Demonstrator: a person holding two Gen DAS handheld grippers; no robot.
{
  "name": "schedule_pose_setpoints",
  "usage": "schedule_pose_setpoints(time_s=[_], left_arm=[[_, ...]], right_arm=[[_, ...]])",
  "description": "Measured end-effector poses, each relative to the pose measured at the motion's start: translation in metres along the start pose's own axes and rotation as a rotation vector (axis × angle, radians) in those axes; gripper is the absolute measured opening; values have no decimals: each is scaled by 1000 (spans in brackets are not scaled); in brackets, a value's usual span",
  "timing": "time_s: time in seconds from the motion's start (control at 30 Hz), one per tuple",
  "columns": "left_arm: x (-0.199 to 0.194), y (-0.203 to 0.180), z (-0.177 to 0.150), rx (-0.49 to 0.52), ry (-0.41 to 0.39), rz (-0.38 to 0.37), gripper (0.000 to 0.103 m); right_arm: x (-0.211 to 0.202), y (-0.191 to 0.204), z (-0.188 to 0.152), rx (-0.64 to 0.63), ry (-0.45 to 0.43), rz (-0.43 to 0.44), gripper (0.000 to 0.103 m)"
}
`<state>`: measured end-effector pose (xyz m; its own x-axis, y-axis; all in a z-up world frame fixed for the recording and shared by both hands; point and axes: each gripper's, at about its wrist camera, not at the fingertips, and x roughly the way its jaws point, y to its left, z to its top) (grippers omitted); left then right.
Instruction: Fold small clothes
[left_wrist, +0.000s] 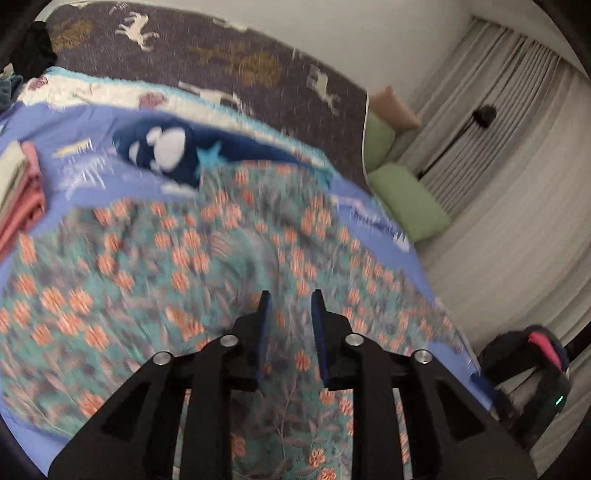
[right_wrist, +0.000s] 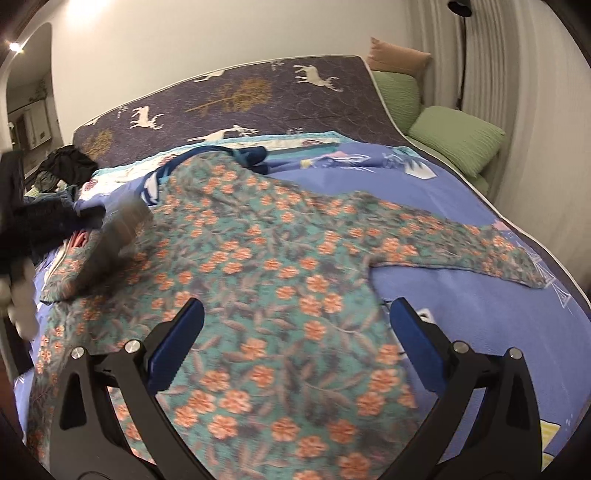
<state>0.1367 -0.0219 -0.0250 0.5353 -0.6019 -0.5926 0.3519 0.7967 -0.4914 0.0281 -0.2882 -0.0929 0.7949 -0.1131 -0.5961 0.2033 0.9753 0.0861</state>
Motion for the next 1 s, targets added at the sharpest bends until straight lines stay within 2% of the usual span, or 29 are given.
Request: schedule_pose_setpoints(time_s=[0.07, 0.17, 0.23, 0.3, 0.4, 0.57, 0.63, 0.77, 0.93, 0.97, 1.0], left_arm=[[-3, -5, -13, 56, 5, 35, 41], [-27, -9, -28, 182, -51, 146, 46], [-47, 1, -35, 257, -96, 259, 53], [-58, 22, -38, 292, -116, 337, 57], [-77, 51, -48, 270, -107, 439, 58], [-96, 106, -60, 164, -81, 603, 60], [-98, 122, -62, 133, -73, 619, 61], [-92, 145, -59, 63, -33, 580, 61], [-78, 151, -53, 58, -1, 575, 61], [-76, 150, -52, 63, -2, 574, 61], [-74, 149, -51, 66, -4, 573, 61]], right_arm=[[4, -7, 0, 6, 11, -8, 101], [12, -11, 3, 28, 48, 42, 101], [19, -7, 9, 31, 73, 104, 101], [24, 1, 15, 15, 89, 165, 101], [39, 19, 30, -33, 112, 313, 101], [67, 62, 52, -90, 219, 411, 100], [75, 80, 57, -110, 243, 452, 100], [102, 111, 68, -174, 243, 481, 100], [159, 129, 72, -182, 339, 487, 100], [167, 131, 72, -174, 354, 488, 95], [175, 135, 72, -168, 382, 512, 81]])
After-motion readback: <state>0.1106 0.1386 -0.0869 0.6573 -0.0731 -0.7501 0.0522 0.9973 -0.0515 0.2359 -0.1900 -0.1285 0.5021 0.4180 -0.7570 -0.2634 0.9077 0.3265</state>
